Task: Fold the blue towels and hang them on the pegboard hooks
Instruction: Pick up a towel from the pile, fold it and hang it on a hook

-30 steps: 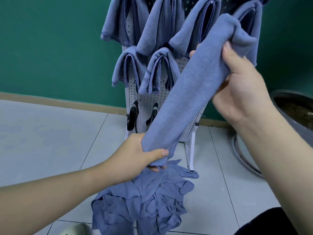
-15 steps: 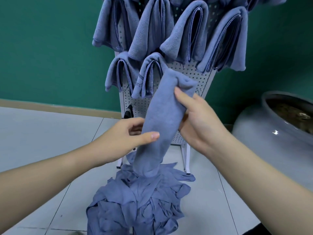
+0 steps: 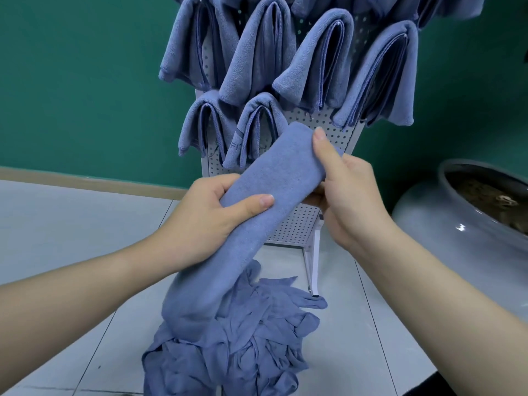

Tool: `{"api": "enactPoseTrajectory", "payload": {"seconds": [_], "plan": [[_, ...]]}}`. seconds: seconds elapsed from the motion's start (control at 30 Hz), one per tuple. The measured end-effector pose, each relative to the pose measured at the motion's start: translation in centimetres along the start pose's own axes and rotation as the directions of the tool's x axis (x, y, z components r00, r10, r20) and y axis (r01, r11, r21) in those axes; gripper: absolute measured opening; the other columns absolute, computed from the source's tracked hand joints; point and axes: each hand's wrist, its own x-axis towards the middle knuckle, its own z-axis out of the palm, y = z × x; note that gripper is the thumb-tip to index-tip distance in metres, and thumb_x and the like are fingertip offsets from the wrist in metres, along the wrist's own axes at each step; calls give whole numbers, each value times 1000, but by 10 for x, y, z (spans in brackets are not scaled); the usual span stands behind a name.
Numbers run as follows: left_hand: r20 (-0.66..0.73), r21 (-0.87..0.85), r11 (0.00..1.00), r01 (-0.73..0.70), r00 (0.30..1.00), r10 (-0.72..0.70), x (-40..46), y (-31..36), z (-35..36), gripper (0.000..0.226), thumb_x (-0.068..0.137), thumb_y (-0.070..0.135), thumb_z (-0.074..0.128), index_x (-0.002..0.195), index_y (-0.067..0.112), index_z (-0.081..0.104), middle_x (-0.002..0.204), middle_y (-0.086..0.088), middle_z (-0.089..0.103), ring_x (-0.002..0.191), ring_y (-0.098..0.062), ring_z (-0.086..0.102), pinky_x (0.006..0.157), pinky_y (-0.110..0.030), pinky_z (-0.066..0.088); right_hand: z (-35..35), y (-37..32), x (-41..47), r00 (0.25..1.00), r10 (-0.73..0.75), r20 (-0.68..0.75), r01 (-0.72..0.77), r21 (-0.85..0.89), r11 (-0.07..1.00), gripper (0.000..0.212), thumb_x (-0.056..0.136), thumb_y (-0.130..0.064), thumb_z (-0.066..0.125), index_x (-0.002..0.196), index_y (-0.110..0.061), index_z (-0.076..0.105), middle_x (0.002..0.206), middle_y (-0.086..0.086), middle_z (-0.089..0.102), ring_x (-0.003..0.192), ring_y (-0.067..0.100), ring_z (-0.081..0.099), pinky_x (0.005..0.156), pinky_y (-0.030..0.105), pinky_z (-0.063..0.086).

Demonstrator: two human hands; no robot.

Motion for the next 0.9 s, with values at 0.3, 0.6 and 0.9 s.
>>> {"api": "enactPoseTrajectory", "payload": {"seconds": [0.3, 0.6, 0.9], "plan": [[396, 82, 939, 334, 854, -338, 2, 3, -31, 24, 67, 34, 86, 85, 20, 79, 91, -3, 80, 77, -13, 73, 64, -20, 54, -12, 4, 15, 964, 199, -176, -172, 160, 972, 17, 102, -21, 62, 93, -9, 68, 68, 1, 70, 51, 13, 64, 44, 22, 48], [402, 4, 949, 316, 868, -291, 5, 9, -41, 24, 72, 26, 92, 90, 16, 80, 93, -6, 79, 78, -15, 73, 67, -23, 57, -25, 20, 7, 730, -655, 194, 617, -601, 508, 39, 88, -5, 57, 126, -10, 65, 130, 1, 67, 124, 9, 59, 109, 30, 45], [429, -214, 915, 341, 875, -226, 7, 13, -45, 14, 75, 20, 76, 89, 19, 79, 91, -12, 75, 76, -21, 72, 64, -28, 59, -1, 51, -11, 620, -469, 629, 783, -528, 328, 82, 79, -15, 82, 153, -10, 46, 162, 4, 41, 151, 17, 37, 116, 49, 37]]}}
